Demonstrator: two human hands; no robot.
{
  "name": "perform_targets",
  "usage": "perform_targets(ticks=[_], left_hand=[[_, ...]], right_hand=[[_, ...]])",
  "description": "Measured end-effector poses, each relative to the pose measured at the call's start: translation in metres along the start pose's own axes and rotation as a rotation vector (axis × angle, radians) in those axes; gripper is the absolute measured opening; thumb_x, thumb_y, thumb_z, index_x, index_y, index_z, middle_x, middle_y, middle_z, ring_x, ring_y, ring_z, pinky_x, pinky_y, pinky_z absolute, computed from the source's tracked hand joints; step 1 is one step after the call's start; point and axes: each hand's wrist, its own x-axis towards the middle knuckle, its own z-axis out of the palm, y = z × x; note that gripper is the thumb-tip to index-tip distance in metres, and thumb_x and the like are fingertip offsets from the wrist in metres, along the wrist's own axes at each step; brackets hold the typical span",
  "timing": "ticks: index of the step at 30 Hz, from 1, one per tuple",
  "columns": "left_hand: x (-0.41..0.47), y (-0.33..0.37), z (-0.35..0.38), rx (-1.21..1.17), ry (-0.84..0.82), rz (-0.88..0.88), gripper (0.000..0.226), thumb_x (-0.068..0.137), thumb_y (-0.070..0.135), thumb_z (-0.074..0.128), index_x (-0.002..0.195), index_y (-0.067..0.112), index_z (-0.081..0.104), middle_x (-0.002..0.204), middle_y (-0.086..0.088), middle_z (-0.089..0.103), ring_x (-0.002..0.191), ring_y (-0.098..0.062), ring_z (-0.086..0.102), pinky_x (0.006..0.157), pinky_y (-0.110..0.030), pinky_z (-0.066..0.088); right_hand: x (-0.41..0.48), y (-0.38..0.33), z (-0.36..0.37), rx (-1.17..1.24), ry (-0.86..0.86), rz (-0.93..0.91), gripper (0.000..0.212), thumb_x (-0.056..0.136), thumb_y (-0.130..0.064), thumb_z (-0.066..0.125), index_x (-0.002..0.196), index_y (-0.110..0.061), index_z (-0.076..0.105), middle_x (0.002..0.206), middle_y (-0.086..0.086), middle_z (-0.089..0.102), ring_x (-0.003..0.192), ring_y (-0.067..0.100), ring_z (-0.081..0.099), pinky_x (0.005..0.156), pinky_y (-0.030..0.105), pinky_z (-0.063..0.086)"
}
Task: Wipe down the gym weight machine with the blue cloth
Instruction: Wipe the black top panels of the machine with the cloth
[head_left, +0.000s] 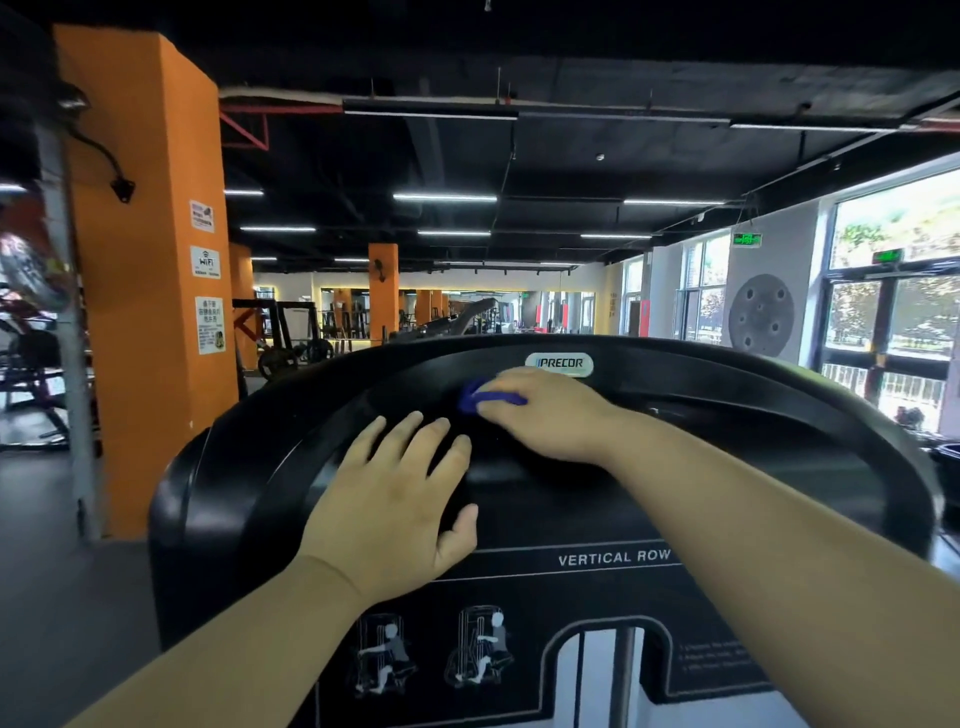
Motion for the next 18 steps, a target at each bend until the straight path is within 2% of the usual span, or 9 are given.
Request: perform_targets(ticks=[2, 4, 7, 9, 10, 12, 15, 17, 18], left_hand=[[0.0, -0.001, 0.001, 0.0, 0.011, -0.002, 0.059, 0.085, 0.048, 0.042, 0.121, 0.008, 0.066, 0.123, -0.016, 0.065, 0.117, -0.037, 0.061, 0.099, -0.055, 0.047], [-0.001, -0.001, 0.002, -0.004, 0.023, 0.002, 0.059, 0.086, 0.048, 0.042, 0.122, 0.007, 0.066, 0.123, -0.016, 0.065, 0.117, -0.037, 0.061, 0.099, -0.055, 0.048], [-0.001, -0.001, 0.002, -0.008, 0.024, 0.002, 0.059, 0.086, 0.047, 0.041, 0.121, 0.007, 0.066, 0.123, -0.017, 0.065, 0.117, -0.037, 0.061, 0.099, -0.055, 0.048], [-0.001, -0.001, 0.002, -0.014, 0.017, 0.001, 0.059, 0.086, 0.047, 0.041, 0.121, 0.006, 0.066, 0.123, -0.017, 0.065, 0.118, -0.037, 0.06, 0.099, -0.055, 0.047], [-0.001, -0.001, 0.001, -0.018, 0.013, 0.0, 0.06, 0.086, 0.047, 0.041, 0.121, 0.006, 0.066, 0.123, -0.017, 0.065, 0.118, -0.037, 0.06, 0.099, -0.055, 0.047], [-0.001, -0.001, 0.0, -0.022, 0.006, -0.006, 0.06, 0.086, 0.047, 0.04, 0.121, 0.006, 0.066, 0.124, -0.017, 0.065, 0.119, -0.036, 0.06, 0.1, -0.055, 0.046], [-0.002, -0.002, 0.0, -0.024, -0.01, -0.005, 0.06, 0.086, 0.048, 0.04, 0.122, 0.006, 0.066, 0.125, -0.016, 0.064, 0.12, -0.036, 0.059, 0.1, -0.055, 0.046], [-0.002, -0.001, -0.001, -0.024, -0.008, -0.012, 0.061, 0.086, 0.048, 0.04, 0.122, 0.006, 0.066, 0.124, -0.016, 0.064, 0.118, -0.037, 0.06, 0.099, -0.056, 0.046], [-0.001, 0.0, -0.002, -0.024, -0.007, -0.025, 0.061, 0.086, 0.049, 0.04, 0.12, 0.005, 0.066, 0.121, -0.016, 0.065, 0.115, -0.037, 0.061, 0.098, -0.057, 0.047]], right_hand=[[-0.02, 0.0, -0.003, 0.122, -0.012, -0.158, 0.011, 0.094, -0.037, 0.059, 0.103, -0.037, 0.065, 0.111, -0.016, 0.058, 0.106, 0.006, 0.053, 0.096, 0.026, 0.039], [-0.035, 0.025, -0.014, 0.075, 0.068, -0.159, 0.012, 0.092, -0.033, 0.061, 0.101, -0.04, 0.064, 0.107, -0.018, 0.059, 0.106, 0.009, 0.051, 0.098, 0.029, 0.039], [-0.043, 0.059, -0.032, -0.264, 0.132, 0.296, 0.03, 0.095, -0.046, 0.047, 0.123, -0.042, 0.056, 0.135, -0.008, 0.051, 0.123, 0.03, 0.041, 0.103, 0.041, 0.036], [-0.033, 0.062, -0.03, -0.319, 0.074, 0.496, 0.045, 0.094, -0.055, 0.039, 0.136, -0.04, 0.048, 0.149, 0.001, 0.037, 0.132, 0.039, 0.033, 0.106, 0.045, 0.032], [-0.029, 0.057, -0.023, -0.286, 0.063, 0.481, 0.05, 0.093, -0.058, 0.037, 0.138, -0.039, 0.046, 0.152, 0.002, 0.033, 0.137, 0.04, 0.028, 0.11, 0.047, 0.031], [-0.036, 0.046, -0.007, -0.254, 0.076, 0.302, 0.055, 0.091, -0.064, 0.033, 0.139, -0.04, 0.045, 0.154, -0.002, 0.03, 0.144, 0.034, 0.021, 0.119, 0.045, 0.022], [-0.08, 0.045, -0.012, -0.157, 0.109, 0.003, 0.044, 0.099, -0.055, 0.038, 0.139, -0.04, 0.048, 0.147, -0.017, 0.033, 0.146, 0.011, 0.01, 0.121, 0.025, 0.001], [-0.11, 0.062, -0.023, -0.174, 0.168, -0.013, 0.038, 0.099, -0.052, 0.037, 0.134, -0.047, 0.051, 0.149, -0.021, 0.034, 0.146, 0.008, 0.013, 0.12, 0.029, 0.008], [-0.119, 0.076, -0.03, -0.246, 0.21, 0.079, 0.036, 0.098, -0.053, 0.036, 0.132, -0.049, 0.051, 0.149, -0.022, 0.036, 0.145, 0.01, 0.017, 0.117, 0.035, 0.014]])
